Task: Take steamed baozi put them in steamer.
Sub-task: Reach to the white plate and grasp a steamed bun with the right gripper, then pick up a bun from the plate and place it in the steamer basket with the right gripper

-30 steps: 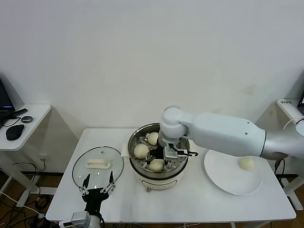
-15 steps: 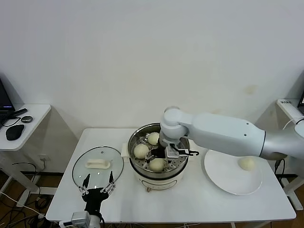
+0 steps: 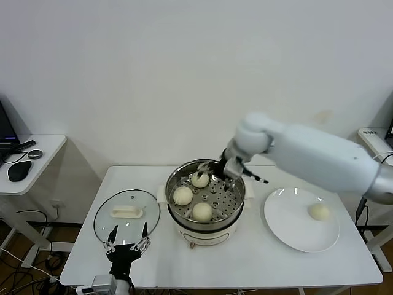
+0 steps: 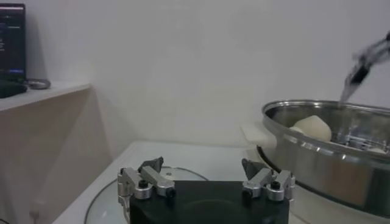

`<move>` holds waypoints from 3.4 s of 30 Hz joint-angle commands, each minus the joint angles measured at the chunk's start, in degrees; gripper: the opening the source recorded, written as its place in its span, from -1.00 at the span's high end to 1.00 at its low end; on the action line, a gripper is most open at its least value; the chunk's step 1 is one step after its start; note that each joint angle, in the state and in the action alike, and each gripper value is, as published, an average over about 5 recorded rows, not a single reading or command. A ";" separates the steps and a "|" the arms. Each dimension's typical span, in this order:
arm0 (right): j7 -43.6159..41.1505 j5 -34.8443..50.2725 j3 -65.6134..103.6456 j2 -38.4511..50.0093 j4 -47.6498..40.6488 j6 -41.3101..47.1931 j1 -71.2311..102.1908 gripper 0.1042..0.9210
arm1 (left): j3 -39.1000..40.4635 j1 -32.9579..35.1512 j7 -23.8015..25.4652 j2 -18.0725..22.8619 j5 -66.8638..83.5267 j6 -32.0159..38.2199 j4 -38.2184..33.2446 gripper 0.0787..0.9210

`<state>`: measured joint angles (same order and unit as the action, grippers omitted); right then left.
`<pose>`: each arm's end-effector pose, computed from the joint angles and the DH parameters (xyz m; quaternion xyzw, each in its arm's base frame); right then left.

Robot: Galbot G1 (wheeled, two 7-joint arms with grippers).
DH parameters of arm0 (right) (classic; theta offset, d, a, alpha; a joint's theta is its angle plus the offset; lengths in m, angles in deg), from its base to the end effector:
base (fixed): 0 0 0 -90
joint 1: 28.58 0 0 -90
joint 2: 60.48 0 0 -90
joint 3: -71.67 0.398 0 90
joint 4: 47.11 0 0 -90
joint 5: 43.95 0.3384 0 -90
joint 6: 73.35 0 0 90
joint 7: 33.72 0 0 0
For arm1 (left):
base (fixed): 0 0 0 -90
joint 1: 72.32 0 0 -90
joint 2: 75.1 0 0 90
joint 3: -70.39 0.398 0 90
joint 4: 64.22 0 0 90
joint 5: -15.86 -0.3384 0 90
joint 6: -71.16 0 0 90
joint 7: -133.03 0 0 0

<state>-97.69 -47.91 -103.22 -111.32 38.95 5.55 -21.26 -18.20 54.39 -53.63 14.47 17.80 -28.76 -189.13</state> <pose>0.5384 -0.0053 -0.0388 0.6253 -0.3516 0.6958 0.0353 0.1002 -0.0053 -0.3297 0.0441 -0.9936 0.0140 0.1033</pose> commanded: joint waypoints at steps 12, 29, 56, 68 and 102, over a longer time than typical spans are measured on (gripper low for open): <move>-12.22 -3.72 30.23 23.04 -15.82 23.12 25.39 -0.76 | -2.12 0.62 1.21 -1.05 3.10 -0.08 0.69 -0.77; -6.53 -22.71 42.85 11.55 -33.54 1.67 37.93 -0.76 | -3.14 2.49 1.70 -0.98 2.42 -0.26 0.89 -0.77; -0.33 -27.69 41.64 7.85 -38.40 0.62 38.00 -0.76 | -2.64 2.44 1.39 -0.84 1.63 -0.17 2.13 -0.77; 0.94 -28.72 41.75 7.27 -38.72 1.20 37.92 -0.76 | -2.51 2.19 1.21 -0.61 1.57 -0.08 2.98 -0.77; -7.63 7.59 11.36 13.07 -18.17 18.91 7.54 -0.20 | -1.56 -0.35 0.18 -0.60 0.64 -0.12 3.18 -0.77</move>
<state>-103.78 -57.80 -73.26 -99.51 8.89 16.48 5.48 -19.79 54.57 -53.19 14.02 18.95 -28.82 -186.21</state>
